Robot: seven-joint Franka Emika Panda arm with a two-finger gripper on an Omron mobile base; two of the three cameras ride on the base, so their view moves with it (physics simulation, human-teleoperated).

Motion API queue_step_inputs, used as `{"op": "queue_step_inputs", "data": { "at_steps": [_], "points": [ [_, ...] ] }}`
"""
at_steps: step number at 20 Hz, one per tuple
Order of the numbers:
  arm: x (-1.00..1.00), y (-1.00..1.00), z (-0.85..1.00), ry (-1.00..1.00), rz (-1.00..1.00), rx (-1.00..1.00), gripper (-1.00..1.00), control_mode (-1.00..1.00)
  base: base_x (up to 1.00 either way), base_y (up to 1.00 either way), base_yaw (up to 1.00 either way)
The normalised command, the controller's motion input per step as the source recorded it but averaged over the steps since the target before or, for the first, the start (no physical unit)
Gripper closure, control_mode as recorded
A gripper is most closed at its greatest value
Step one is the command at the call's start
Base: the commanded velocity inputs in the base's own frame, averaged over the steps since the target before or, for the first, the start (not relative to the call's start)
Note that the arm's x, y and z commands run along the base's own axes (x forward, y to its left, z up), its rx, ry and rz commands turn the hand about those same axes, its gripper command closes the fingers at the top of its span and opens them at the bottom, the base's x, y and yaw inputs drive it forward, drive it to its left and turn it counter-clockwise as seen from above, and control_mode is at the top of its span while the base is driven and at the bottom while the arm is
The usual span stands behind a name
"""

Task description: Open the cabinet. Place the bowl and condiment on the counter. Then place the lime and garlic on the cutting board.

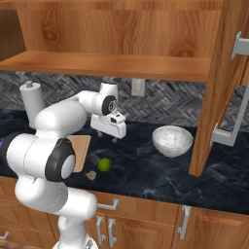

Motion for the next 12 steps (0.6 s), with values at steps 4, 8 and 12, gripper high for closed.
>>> {"op": "queue_step_inputs", "data": {
  "at_steps": [4,8,12],
  "points": [
    [-0.07,0.0,-0.25,0.0,-0.02,0.0,-1.0,-1.0,0.0,0.0,0.0],
    [-0.12,0.0,-0.31,0.0,-0.03,0.0,-1.0,-1.0,0.0,0.0,0.0],
    [-0.15,0.0,-0.28,0.0,-0.02,0.0,-1.0,-1.0,0.0,0.0,0.0]
  ]
}}
